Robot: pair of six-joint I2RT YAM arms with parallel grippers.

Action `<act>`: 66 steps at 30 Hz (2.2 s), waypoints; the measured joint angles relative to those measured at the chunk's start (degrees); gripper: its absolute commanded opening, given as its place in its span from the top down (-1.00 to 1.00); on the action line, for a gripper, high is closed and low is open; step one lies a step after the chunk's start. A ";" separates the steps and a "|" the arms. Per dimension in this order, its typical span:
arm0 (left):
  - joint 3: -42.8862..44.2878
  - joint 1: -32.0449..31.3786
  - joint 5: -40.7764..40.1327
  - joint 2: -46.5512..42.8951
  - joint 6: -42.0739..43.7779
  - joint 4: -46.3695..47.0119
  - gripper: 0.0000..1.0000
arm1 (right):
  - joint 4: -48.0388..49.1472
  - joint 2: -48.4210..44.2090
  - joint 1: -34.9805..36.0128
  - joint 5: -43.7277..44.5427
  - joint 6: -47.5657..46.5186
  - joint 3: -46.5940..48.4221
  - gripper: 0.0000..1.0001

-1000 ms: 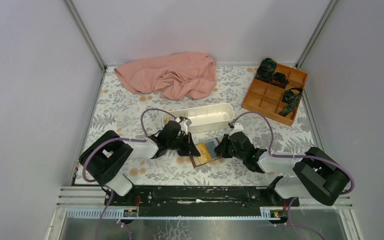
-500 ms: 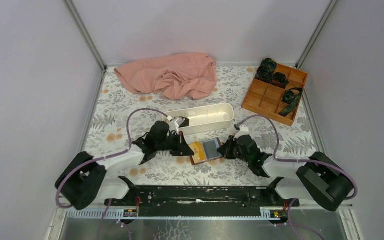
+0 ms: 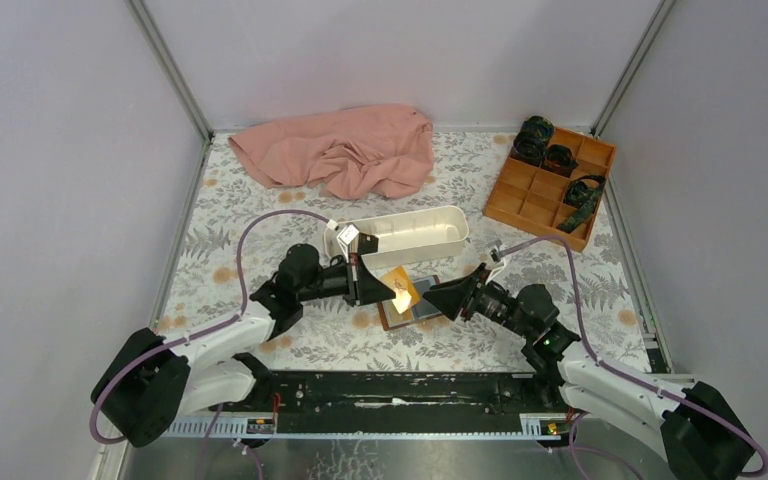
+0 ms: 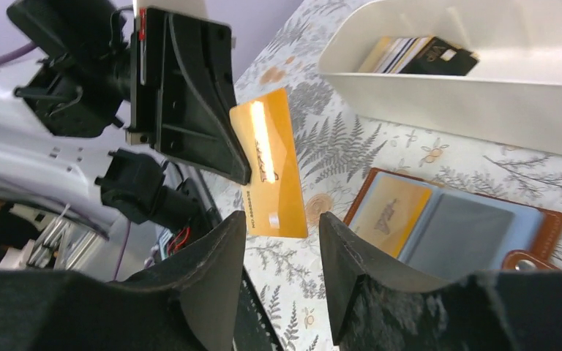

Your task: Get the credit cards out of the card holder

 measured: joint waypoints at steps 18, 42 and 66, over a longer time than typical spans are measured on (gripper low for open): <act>-0.98 -0.92 9.49 3.85 -4.39 12.83 1.00 | 9.38 8.50 0.00 -13.66 0.76 0.31 0.34; -2.54 -2.01 -22.51 -16.39 0.26 -10.10 -0.36 | -2.14 10.67 -0.11 -4.66 -1.22 7.69 1.00; -6.86 -2.01 -51.21 -34.69 3.19 -35.85 -0.51 | -39.39 53.64 4.81 22.16 -11.98 62.66 1.00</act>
